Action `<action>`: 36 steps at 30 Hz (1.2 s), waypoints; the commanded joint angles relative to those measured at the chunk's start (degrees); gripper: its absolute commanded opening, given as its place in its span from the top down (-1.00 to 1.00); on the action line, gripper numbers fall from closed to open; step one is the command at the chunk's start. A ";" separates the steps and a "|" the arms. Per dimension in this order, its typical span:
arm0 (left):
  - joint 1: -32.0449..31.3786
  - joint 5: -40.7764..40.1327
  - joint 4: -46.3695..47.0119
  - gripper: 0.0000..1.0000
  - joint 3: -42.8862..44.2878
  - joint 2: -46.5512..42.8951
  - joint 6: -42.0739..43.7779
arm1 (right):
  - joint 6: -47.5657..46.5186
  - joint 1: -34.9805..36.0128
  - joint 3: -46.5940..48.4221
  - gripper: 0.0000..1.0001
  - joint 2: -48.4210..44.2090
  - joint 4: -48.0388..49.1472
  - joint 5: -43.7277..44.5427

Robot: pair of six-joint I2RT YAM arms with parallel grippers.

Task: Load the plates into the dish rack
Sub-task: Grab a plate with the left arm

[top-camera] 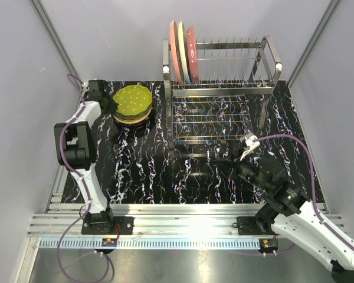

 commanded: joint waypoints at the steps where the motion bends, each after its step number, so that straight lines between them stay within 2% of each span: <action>1: -0.01 0.02 2.77 0.93 -7.43 -6.71 -0.99 | -0.33 0.94 1.30 0.64 -0.41 0.01 1.62; 2: -0.01 0.11 3.04 1.00 -8.48 -7.51 -1.16 | -0.33 0.85 1.56 0.64 -0.41 -0.17 1.62; 18: -0.18 0.20 -3.02 1.00 -10.68 -18.85 -0.29 | 0.02 2.69 3.23 0.37 2.14 1.23 -1.37; 20: -0.18 -0.68 -3.89 1.00 -11.39 -21.22 -0.20 | 0.20 3.66 3.58 0.27 3.63 2.46 -1.81; 21: -0.18 -1.03 -4.42 1.00 -12.52 -22.01 -0.37 | 0.29 4.88 3.76 0.21 4.42 2.99 -1.72; 22: -0.18 -1.56 -4.69 1.00 -13.14 -23.67 -0.46 | 0.03 5.94 4.11 0.07 5.99 4.21 -1.81; 28: -0.18 -0.69 -5.39 1.00 -17.19 -30.71 -0.90 | -2.87 16.73 7.80 -0.26 13.81 6.68 3.11; 32: -0.18 -0.68 -5.48 1.00 -19.65 -35.99 -0.81 | -4.45 22.99 11.14 -0.51 19.35 8.61 9.34; 36: -0.18 -0.77 -6.53 1.00 -22.02 -42.65 -1.08 | -8.14 30.63 15.53 -0.58 27.51 9.84 15.93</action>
